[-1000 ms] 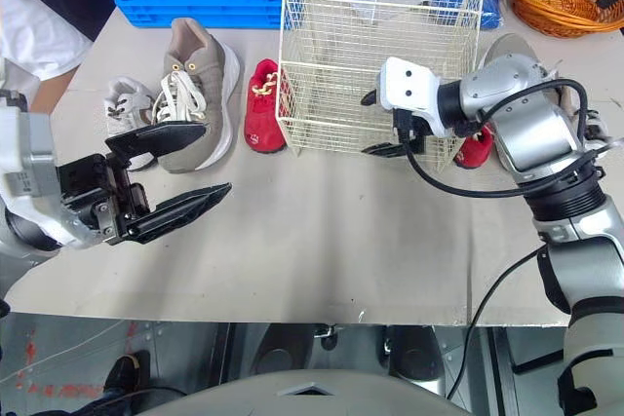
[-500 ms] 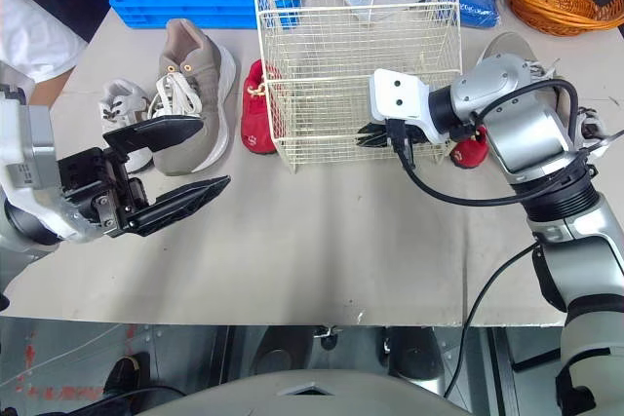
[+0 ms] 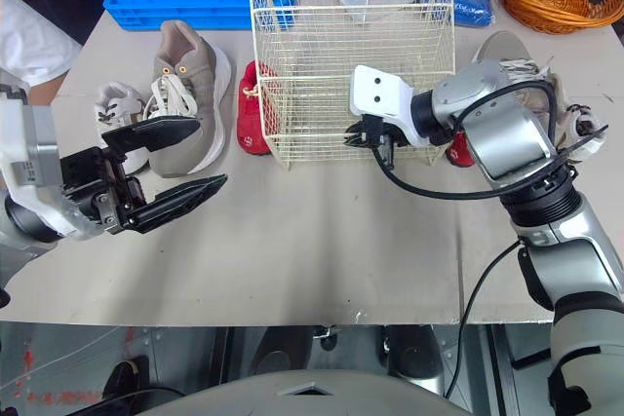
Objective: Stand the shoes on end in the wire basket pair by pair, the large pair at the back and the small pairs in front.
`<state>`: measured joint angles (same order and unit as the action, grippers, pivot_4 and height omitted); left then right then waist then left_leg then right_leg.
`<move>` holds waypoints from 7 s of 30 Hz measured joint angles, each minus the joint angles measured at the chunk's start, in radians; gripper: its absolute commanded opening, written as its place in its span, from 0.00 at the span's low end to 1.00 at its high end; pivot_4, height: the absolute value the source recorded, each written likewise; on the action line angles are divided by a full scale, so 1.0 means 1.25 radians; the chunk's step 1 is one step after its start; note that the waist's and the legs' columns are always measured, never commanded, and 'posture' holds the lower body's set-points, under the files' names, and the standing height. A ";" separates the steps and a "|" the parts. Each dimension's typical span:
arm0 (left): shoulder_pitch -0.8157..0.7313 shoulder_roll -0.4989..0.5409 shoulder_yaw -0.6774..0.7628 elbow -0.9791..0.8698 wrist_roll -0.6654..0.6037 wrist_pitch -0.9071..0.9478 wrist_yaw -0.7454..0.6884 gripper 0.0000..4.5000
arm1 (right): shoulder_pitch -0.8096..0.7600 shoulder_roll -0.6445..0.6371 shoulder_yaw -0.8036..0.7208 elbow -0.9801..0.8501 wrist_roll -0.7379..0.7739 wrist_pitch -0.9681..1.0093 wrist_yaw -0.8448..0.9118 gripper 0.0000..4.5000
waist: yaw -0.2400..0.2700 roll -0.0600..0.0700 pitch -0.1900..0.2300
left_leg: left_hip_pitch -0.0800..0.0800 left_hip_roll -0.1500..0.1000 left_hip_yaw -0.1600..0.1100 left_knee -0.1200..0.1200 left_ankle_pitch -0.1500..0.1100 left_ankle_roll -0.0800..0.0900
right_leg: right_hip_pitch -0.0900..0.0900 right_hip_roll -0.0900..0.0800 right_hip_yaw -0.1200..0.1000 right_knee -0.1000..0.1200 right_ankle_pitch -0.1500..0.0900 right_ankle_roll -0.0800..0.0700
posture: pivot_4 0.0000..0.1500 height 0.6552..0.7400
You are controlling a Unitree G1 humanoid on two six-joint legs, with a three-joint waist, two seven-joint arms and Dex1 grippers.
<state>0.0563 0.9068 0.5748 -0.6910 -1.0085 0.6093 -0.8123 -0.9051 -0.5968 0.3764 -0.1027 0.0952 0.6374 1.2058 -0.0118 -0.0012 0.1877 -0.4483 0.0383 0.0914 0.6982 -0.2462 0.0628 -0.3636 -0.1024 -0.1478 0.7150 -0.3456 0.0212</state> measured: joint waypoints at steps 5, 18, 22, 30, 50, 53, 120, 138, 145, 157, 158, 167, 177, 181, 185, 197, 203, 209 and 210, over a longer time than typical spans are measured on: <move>0.000 0.000 -0.004 0.003 0.013 -0.006 -0.013 1.00 | -0.007 0.020 0.007 -0.039 0.002 0.098 -0.031 0.01 | -0.001 0.000 0.000 | 0.000 0.000 0.000 0.000 0.000 0.000 | 0.000 0.000 0.000 0.000 0.000 0.000 | 1.00 0.36; 0.002 -0.008 -0.021 0.011 0.052 -0.021 -0.034 1.00 | -0.017 0.044 0.004 -0.052 0.026 0.176 -0.069 0.01 | -0.002 0.000 0.000 | 0.000 0.000 0.000 0.000 0.000 0.000 | 0.000 0.000 0.000 0.000 0.000 0.000 | 1.00 0.36; 0.004 -0.013 -0.022 0.017 0.063 -0.027 -0.038 1.00 | -0.022 0.050 0.002 -0.043 0.037 0.186 -0.084 0.01 | -0.001 0.000 0.000 | 0.000 0.000 0.000 0.000 0.000 0.000 | 0.000 0.000 0.000 0.000 0.000 0.000 | 1.00 0.36; 0.004 -0.013 -0.027 0.029 0.067 -0.036 -0.049 1.00 | -0.028 0.057 0.002 -0.028 0.042 0.182 -0.099 0.01 | -0.001 0.000 0.000 | 0.000 0.000 0.000 0.000 0.000 0.000 | 0.000 0.000 0.000 0.000 0.000 0.000 | 1.00 0.36; -0.005 -0.014 -0.032 0.037 0.073 -0.043 -0.063 1.00 | 0.034 -0.077 -0.079 -0.156 0.124 0.159 -0.062 0.56 | 0.004 0.000 0.000 | -0.001 0.000 0.000 0.000 0.000 0.000 | -0.001 0.000 0.000 0.000 0.000 0.000 | 1.00 0.36; -0.028 -0.014 -0.058 0.037 0.065 -0.039 -0.063 1.00 | 0.084 -0.095 -0.210 -0.187 0.183 0.174 -0.085 0.56 | 0.007 0.000 0.000 | -0.001 0.000 0.000 0.000 0.000 0.000 | -0.001 0.000 0.000 0.000 0.000 0.000 | 1.00 0.36; -0.470 -0.085 -0.404 0.200 0.133 0.049 -0.124 1.00 | 0.382 -0.009 -0.673 -0.361 0.448 -0.233 -0.604 0.01 | 0.023 0.002 0.001 | 0.001 0.000 0.003 -0.002 0.002 -0.002 | -0.003 0.003 0.006 0.003 0.000 0.000 | 1.00 0.36; -0.428 0.030 -0.280 0.184 -0.003 0.129 -0.222 1.00 | 0.279 -0.301 -0.466 -0.235 0.401 -0.362 -0.047 0.01 | 0.020 0.001 0.002 | -0.001 0.000 0.000 0.001 0.001 -0.002 | -0.001 0.004 0.005 0.001 0.001 0.001 | 1.00 0.36; -0.474 0.038 -0.247 0.208 -0.033 0.143 -0.216 1.00 | 0.216 -0.319 -0.402 -0.215 0.362 -0.437 0.094 0.01 | 0.021 0.001 0.002 | 0.000 0.000 -0.002 0.002 0.001 -0.002 | 0.001 0.004 0.003 0.000 0.001 0.001 | 1.00 0.36; -0.508 0.104 -0.408 0.244 0.115 0.119 -0.323 0.95 | 0.096 -0.263 -0.276 -0.221 0.346 -0.453 0.173 0.00 | 0.022 0.000 0.002 | -0.001 0.000 -0.002 0.002 0.001 -0.002 | 0.000 0.004 0.003 0.001 0.001 0.001 | 1.00 0.36; -0.515 0.106 -0.429 0.253 0.141 0.107 -0.336 0.88 | 0.091 -0.256 -0.269 -0.219 0.341 -0.457 0.181 0.00 | 0.022 0.000 0.002 | -0.001 0.000 -0.002 0.002 0.001 -0.002 | 0.000 0.004 0.003 0.001 0.001 0.001 | 1.00 0.36; -0.552 0.095 -0.491 0.287 0.215 0.083 -0.400 0.16 | 0.077 -0.235 -0.260 -0.199 0.326 -0.470 0.198 0.00 | 0.020 0.000 0.002 | -0.001 0.000 -0.002 0.002 0.001 -0.002 | 0.000 0.004 0.003 0.001 0.001 0.001 | 1.00 0.36; -0.553 0.025 -0.497 0.313 0.239 0.082 -0.389 0.10 | 0.078 -0.234 -0.293 -0.187 0.317 -0.460 0.152 0.71 | 0.021 0.000 0.002 | -0.001 0.000 -0.002 0.002 0.001 -0.002 | 0.000 0.004 0.003 0.001 0.001 0.001 | 1.00 0.36; -0.548 -0.039 -0.455 0.314 0.233 0.082 -0.316 0.10 | 0.096 -0.246 -0.342 -0.168 0.321 -0.413 0.089 1.00 | 0.021 -0.001 0.002 | -0.001 0.000 -0.002 0.002 0.001 -0.002 | 0.001 0.004 0.002 0.001 0.001 0.001 | 1.00 0.36; -0.546 -0.080 -0.375 0.308 0.192 0.084 -0.246 0.09 | 0.131 -0.261 -0.408 -0.146 0.341 -0.315 -0.002 1.00 | 0.021 -0.001 0.002 | -0.001 0.000 -0.002 0.002 0.001 -0.002 | 0.001 0.004 0.002 0.001 0.001 0.001 | 1.00 0.36; -0.631 -0.350 -0.354 0.345 0.348 -0.132 0.073 0.09 | 0.192 -0.108 -0.579 -0.237 0.686 0.137 -0.474 1.00 | 0.020 -0.002 0.002 | -0.001 0.000 -0.003 0.003 0.002 -0.002 | 0.001 0.003 0.000 0.004 0.001 0.000 | 1.00 0.36; -0.633 -0.407 -0.433 0.415 0.561 -0.293 0.196 0.09 | 0.154 0.004 -0.563 -0.284 0.779 0.197 -0.724 1.00 | 0.023 -0.002 0.002 | -0.003 -0.001 -0.002 0.003 0.002 -0.002 | -0.002 0.001 0.001 0.008 0.001 0.001 | 1.00 0.36; -0.607 -0.438 -0.504 0.439 0.724 -0.459 0.253 0.09 | 0.137 0.115 -0.546 -0.303 0.812 0.187 -0.897 1.00 | 0.023 -0.002 0.002 | -0.004 -0.001 -0.001 0.003 0.002 -0.002 | -0.004 0.001 0.001 0.009 0.001 0.001 | 1.00 0.36; -0.606 -0.441 -0.509 0.441 0.734 -0.479 0.254 0.09 | 0.130 0.125 -0.539 -0.303 0.813 0.184 -0.917 1.00 | 0.022 -0.002 0.002 | -0.005 -0.001 0.000 0.003 0.002 -0.002 | -0.006 0.001 0.002 0.010 0.001 0.001 | 1.00 0.36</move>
<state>-0.7006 0.3561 -0.0617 -0.1402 -0.0913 0.0110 -0.4943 -0.7423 -0.4407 -0.2977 -0.4815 1.1111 0.8677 0.0594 0.0160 -0.0040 0.1906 -0.4544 0.0368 0.0913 0.7025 -0.2438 0.0602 -0.3711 -0.1016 -0.1451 0.7270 -0.3446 0.0219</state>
